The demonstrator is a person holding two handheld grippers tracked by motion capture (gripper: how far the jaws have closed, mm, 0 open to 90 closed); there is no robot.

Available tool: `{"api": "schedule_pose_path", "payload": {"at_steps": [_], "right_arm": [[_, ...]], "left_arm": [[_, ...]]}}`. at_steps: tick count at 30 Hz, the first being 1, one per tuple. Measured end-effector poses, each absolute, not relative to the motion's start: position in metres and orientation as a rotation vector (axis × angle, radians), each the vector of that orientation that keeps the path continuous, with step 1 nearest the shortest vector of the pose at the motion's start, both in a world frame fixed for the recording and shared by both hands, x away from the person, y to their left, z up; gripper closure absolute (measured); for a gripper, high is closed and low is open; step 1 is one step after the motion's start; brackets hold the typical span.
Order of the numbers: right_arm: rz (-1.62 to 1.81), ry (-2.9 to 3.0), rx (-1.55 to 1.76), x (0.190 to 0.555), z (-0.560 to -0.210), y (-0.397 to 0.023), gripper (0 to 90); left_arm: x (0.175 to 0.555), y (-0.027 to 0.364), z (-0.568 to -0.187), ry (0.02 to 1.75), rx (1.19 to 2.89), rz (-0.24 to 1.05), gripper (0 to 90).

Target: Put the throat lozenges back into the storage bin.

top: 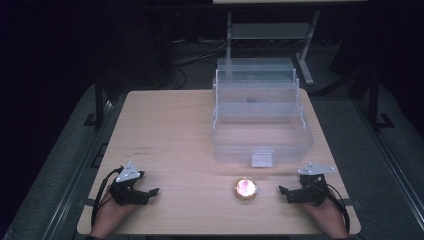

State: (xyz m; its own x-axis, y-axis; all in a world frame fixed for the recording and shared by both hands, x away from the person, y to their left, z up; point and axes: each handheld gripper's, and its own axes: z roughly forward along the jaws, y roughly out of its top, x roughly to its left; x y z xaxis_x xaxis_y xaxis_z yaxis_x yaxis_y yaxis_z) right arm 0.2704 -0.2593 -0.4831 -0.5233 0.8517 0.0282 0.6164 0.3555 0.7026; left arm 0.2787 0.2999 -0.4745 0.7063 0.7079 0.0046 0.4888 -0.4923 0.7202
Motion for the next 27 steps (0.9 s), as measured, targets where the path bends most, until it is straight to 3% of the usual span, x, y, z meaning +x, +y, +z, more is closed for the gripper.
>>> {"api": "schedule_pose_path", "payload": {"at_steps": [27], "right_arm": [[0.958,2.281,1.293,0.27,-0.483,-0.259,1.9]], "left_arm": [[0.282,0.286,-0.46,0.918,2.253,0.332,13.6]]}}
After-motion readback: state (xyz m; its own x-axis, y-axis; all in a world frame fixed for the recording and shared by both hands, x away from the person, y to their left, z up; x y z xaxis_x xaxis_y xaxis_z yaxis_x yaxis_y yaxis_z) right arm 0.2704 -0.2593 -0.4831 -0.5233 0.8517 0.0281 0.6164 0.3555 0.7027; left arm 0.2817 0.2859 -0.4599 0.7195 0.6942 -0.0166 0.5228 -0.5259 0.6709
